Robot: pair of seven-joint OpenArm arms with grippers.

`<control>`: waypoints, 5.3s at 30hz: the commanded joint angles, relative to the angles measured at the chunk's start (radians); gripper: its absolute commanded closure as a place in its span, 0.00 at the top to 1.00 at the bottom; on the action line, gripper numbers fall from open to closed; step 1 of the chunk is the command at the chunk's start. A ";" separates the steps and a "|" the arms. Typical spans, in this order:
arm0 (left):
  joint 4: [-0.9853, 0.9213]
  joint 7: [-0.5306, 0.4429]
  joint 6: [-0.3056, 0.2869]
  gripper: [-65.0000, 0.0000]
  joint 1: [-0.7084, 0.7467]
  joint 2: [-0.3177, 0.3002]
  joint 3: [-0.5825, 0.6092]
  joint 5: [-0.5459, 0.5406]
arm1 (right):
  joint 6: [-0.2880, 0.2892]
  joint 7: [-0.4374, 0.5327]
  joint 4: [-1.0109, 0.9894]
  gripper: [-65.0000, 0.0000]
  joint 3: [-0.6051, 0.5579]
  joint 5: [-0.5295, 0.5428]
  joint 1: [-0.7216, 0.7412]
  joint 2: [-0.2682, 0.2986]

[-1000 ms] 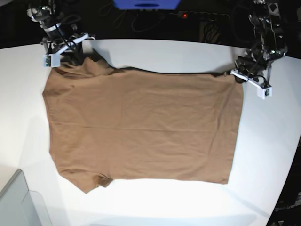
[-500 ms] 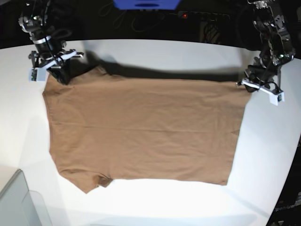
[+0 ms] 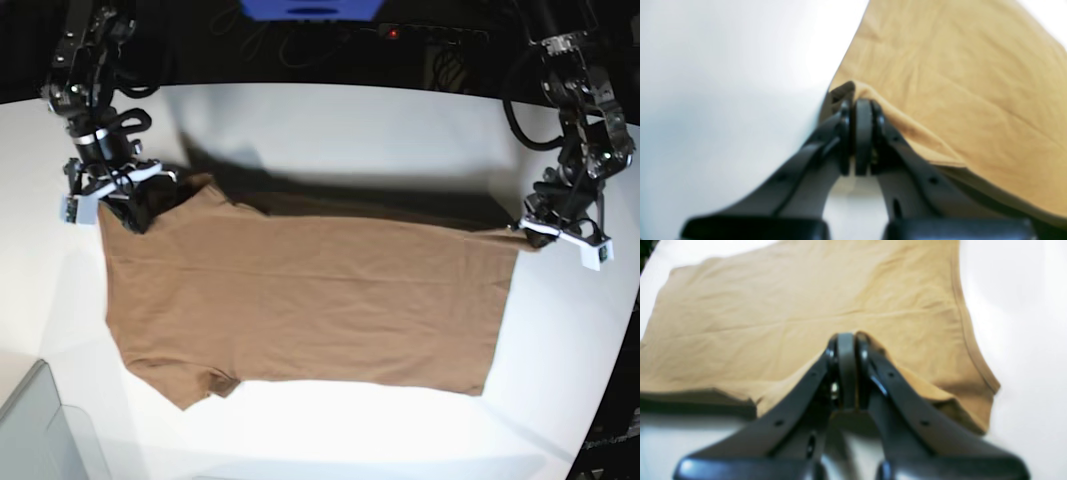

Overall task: Layout the t-shirt on the table in an organized manner, then fold the t-shirt properly
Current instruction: 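Lift the collar edge with both grippers and lay it back down, then drag the collar edge with both grippers to straighten the shirt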

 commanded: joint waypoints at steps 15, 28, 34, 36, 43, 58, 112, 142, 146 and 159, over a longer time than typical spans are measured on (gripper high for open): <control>-0.176 -0.012 0.000 0.00 -0.166 -0.013 -0.004 0.001 | 0.005 0.027 -0.183 0.00 0.002 0.011 0.209 0.008; -0.346 -0.019 0.002 0.00 -0.289 -0.013 -0.004 0.002 | 0.005 0.034 -0.321 0.00 -0.060 0.010 0.297 0.042; -0.410 -0.018 0.002 0.00 -0.338 -0.013 -0.004 0.002 | 0.005 0.029 -0.353 0.00 -0.061 0.008 0.337 0.042; -0.429 -0.010 0.002 0.00 -0.344 -0.018 -0.002 0.002 | 0.005 0.029 -0.367 0.00 -0.061 0.008 0.341 0.042; -0.433 -0.010 0.002 0.35 -0.353 -0.019 -0.002 0.002 | 0.005 0.027 -0.371 0.24 -0.078 0.008 0.335 0.056; -0.334 -0.024 0.003 0.52 -0.206 -0.013 -0.011 0.001 | 0.006 0.035 -0.278 0.49 0.020 0.011 0.211 0.071; -0.255 -0.137 0.002 0.00 0.055 -0.014 0.064 -0.008 | 0.173 0.034 -0.307 0.00 0.198 0.013 -0.067 0.123; -0.039 -0.136 0.002 0.00 0.342 0.009 -0.027 -0.008 | 0.293 0.037 -0.190 0.00 0.322 0.010 -0.219 0.016; -0.038 -0.136 0.002 0.04 0.345 0.009 -0.030 -0.008 | 0.293 0.037 -0.190 0.02 0.322 0.010 -0.220 0.016; -0.030 -0.136 0.002 0.40 0.346 0.024 -0.034 -0.008 | 0.392 0.037 -0.002 0.38 0.509 0.014 -0.191 -0.118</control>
